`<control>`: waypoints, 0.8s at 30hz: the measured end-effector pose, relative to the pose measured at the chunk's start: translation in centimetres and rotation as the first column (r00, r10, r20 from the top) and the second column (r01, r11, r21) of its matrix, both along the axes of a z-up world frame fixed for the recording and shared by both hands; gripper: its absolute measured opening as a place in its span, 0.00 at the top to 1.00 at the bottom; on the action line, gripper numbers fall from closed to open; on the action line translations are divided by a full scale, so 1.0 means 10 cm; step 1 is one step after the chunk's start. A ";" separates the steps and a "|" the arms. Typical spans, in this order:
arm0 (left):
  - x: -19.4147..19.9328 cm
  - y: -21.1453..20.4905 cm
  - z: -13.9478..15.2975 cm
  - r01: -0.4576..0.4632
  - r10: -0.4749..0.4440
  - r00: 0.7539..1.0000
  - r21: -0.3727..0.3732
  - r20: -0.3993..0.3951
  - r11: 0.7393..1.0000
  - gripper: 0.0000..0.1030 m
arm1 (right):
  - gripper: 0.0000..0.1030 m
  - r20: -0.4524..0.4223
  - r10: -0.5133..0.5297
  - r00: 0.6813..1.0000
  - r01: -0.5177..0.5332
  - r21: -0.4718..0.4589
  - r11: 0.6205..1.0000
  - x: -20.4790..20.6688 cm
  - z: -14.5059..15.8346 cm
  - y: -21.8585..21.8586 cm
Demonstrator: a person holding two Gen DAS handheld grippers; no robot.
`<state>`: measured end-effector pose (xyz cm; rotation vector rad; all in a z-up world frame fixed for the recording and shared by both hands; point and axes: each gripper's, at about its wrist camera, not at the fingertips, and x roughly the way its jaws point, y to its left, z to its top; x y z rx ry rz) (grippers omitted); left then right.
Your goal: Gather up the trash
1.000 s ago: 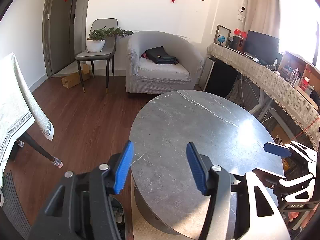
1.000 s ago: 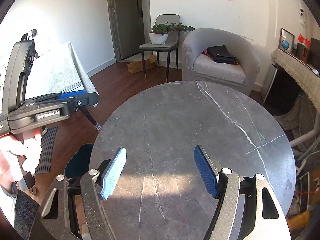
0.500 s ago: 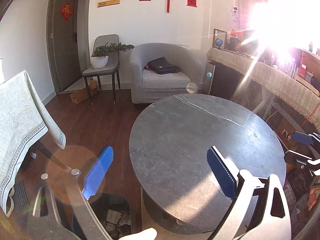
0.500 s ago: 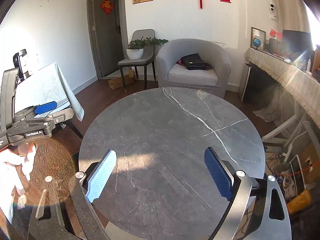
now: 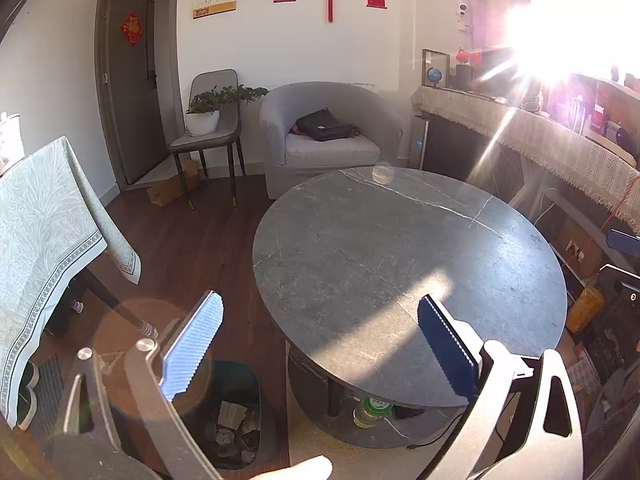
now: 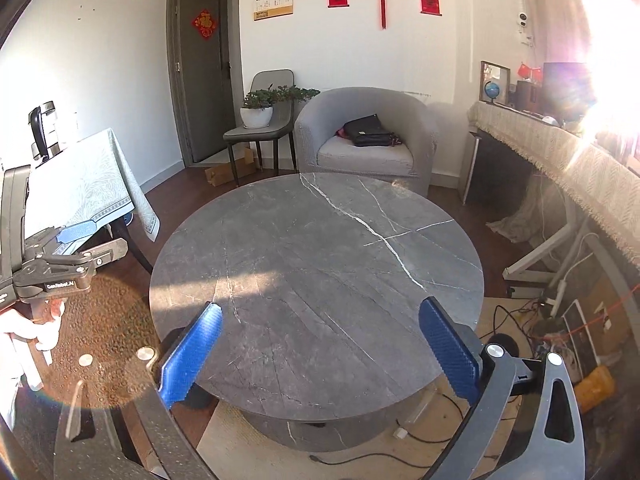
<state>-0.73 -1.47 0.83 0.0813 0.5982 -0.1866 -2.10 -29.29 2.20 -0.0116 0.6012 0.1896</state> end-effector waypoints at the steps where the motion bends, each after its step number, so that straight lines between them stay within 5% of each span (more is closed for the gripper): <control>1: -0.02 0.00 -0.02 -0.002 0.002 1.000 0.006 -0.003 1.000 0.03 | 0.03 0.006 0.007 1.000 -0.007 -0.002 1.000 -0.03 0.01 0.01; 24: -0.06 0.15 -0.05 -0.025 0.026 1.000 -0.023 0.012 0.999 0.03 | 0.03 -0.022 0.080 0.997 -0.080 -0.007 0.997 0.03 -0.02 0.32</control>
